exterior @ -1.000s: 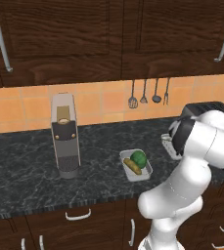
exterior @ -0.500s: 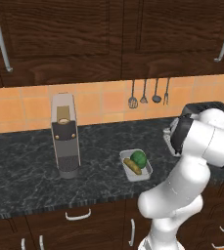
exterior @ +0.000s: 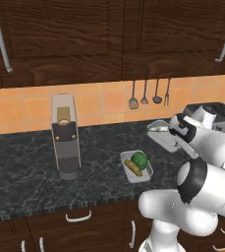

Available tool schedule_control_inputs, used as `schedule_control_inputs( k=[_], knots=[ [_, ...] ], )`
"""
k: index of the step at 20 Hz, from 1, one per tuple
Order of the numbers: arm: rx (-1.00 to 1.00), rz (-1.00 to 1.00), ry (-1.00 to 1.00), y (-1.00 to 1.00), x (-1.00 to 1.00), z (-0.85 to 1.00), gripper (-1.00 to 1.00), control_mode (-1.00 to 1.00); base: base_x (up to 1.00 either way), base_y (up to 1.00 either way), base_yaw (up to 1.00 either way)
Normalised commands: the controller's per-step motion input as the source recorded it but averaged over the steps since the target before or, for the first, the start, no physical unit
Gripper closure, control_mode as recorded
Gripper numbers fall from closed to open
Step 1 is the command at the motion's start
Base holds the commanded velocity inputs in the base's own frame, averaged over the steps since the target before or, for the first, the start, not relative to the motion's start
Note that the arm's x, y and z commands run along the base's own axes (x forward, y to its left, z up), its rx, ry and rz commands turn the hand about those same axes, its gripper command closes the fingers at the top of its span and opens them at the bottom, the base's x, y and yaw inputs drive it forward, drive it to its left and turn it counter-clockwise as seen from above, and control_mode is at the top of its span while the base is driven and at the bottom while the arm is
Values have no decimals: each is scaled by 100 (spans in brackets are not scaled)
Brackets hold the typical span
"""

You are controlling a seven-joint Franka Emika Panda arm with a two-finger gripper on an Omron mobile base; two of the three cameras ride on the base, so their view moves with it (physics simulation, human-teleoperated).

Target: Take the meat container that has the fish and place it on the second highest rack of the freezer. Then take the vegetable container that has the broccoli and potato and place it on the highest rack of the freezer.

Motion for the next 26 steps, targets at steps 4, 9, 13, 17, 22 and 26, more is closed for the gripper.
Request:
schedule_control_inputs(
  k=[4, 9, 13, 17, 22, 26],
  knots=[
    [-6, -8, -12, 85, -40, 52, 100, -100, 0, 0, 0],
    [0, -22, -2, 74, -29, 38, 100, -100, 0, 0, 0],
    [5, -17, 0, 51, -4, 43, 100, -100, 0, 0, 0],
    [5, -8, -1, 16, -4, 40, 100, -100, 0, 0, 0],
    [5, -1, 0, 0, -2, 7, 100, -100, 0, 0, 0],
    [1, 0, 0, 7, -2, 0, 100, -100, 0, 0, 0]
  ],
)
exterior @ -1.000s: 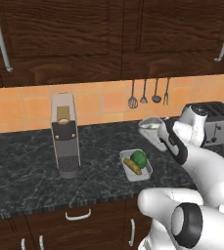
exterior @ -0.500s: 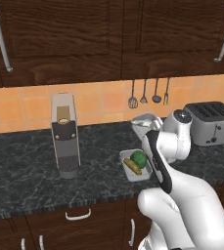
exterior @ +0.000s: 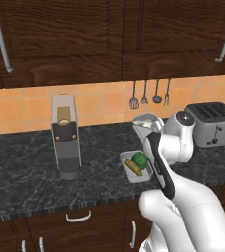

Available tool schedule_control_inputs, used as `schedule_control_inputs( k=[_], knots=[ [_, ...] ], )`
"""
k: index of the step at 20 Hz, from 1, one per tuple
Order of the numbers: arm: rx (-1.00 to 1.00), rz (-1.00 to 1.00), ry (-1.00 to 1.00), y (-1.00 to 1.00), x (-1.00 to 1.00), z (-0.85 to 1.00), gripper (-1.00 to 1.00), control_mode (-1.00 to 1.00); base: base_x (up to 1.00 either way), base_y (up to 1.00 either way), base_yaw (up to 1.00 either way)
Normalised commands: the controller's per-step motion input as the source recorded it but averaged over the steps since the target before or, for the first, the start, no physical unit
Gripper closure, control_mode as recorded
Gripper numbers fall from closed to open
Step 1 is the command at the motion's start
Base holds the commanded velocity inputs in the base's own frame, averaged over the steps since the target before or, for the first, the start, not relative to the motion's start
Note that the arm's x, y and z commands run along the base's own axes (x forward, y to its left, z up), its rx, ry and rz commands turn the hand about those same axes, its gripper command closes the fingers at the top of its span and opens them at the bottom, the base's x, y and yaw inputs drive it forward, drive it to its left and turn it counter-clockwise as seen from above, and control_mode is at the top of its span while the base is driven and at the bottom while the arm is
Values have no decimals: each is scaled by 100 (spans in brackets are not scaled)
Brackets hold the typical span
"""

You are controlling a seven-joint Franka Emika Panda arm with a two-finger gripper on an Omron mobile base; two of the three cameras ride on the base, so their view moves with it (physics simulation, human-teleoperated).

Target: Take the meat container that has the fish and place it on the second highest rack of the freezer. Then take the vegetable container that has the broccoli and potato and place it on the highest rack of the freezer.

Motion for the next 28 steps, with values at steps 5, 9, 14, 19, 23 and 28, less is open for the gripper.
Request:
schedule_control_inputs(
  k=[5, 9, 14, 19, 23, 28],
  knots=[
    [-1, -7, 0, 14, -62, 9, 100, -100, 0, 0, 0],
    [-2, -9, 0, 15, -55, 17, 100, -100, 0, 0, 0],
    [0, 0, 0, 0, 0, 0, 100, 100, -62, 2, 0],
    [0, 0, 0, 0, 0, 0, 100, 100, -77, -3, 4],
    [0, 0, 0, 0, 0, 0, 100, 100, -65, -9, 10],
    [0, 0, 0, 0, 0, 0, 100, 100, -76, -23, -1]
  ],
)
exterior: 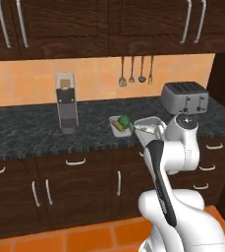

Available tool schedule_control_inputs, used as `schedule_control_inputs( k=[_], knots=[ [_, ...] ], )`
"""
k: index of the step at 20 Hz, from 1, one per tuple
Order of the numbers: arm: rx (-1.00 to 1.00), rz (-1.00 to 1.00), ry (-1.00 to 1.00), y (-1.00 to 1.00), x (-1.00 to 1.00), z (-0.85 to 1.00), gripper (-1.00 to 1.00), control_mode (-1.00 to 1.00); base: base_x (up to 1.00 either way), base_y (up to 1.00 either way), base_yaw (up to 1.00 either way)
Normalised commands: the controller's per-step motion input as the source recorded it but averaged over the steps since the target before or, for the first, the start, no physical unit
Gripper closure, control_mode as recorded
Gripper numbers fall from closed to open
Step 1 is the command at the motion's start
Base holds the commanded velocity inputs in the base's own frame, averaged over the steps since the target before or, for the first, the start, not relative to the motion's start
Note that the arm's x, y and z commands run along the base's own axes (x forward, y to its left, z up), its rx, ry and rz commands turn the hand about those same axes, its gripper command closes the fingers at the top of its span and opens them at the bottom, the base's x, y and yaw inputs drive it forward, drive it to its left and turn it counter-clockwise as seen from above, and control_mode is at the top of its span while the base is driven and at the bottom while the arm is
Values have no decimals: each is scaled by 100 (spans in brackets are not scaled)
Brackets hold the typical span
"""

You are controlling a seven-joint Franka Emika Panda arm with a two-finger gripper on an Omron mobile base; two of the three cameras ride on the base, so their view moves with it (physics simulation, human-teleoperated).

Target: Take the meat container that has the fish and place it on the second highest rack of the freezer. Then take the vegetable container that has the broccoli and potato and place it on the highest rack of the freezer.

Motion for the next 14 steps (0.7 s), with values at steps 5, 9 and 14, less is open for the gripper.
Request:
schedule_control_inputs(
  k=[5, 9, 14],
  knots=[
    [0, 0, 0, 0, 0, 0, 100, 100, -73, -45, -30],
    [0, 0, 0, 0, 0, 0, 100, 100, -36, -33, -56],
    [0, 0, 0, 0, 0, 0, 100, 100, -28, -20, -65]
  ],
)
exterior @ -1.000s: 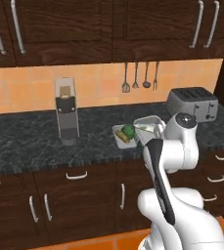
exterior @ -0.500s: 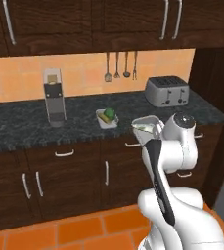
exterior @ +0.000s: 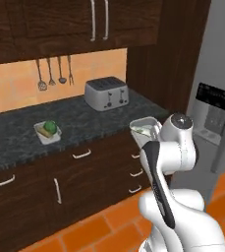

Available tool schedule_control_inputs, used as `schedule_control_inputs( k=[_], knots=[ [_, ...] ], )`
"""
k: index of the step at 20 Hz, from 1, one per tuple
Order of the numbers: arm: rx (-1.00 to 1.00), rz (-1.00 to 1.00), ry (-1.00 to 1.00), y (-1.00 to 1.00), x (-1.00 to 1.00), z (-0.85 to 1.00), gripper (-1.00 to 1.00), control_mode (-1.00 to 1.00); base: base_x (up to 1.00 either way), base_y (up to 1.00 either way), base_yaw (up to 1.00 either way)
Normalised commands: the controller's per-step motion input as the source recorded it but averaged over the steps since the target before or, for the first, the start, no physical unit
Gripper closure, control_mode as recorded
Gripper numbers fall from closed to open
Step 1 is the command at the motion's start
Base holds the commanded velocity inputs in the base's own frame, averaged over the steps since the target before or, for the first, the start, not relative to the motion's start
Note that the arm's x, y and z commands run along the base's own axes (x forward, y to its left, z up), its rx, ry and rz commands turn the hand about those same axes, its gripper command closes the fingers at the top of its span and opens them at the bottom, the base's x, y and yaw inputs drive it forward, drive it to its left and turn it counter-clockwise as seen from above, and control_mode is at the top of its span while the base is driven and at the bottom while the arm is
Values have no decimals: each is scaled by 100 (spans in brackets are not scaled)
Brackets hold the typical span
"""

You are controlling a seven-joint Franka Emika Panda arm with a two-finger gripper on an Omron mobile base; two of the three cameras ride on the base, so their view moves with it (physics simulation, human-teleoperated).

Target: Take the meat container that has the fish and place it on the second highest rack of the freezer. Then take the vegetable container that has the broccoli and potato and place it on the highest rack of the freezer.

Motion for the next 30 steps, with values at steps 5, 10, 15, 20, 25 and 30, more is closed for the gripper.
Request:
schedule_control_inputs(
  k=[5, 10, 15, 20, 25, 30],
  knots=[
    [0, 0, 0, 0, 0, 0, 100, 100, -53, -18, -62],
    [0, 0, 0, 0, 0, 0, 100, 100, -59, -7, -60],
    [0, 0, 0, 0, 0, 0, 100, 100, -57, -5, -66],
    [0, 0, 0, 0, 0, 0, 100, 100, -49, -1, -70],
    [0, 0, 0, 0, 0, 0, 100, 100, -37, -4, -70],
    [0, 0, 0, 0, 0, 0, 100, 100, 13, -6, -54]
  ],
)
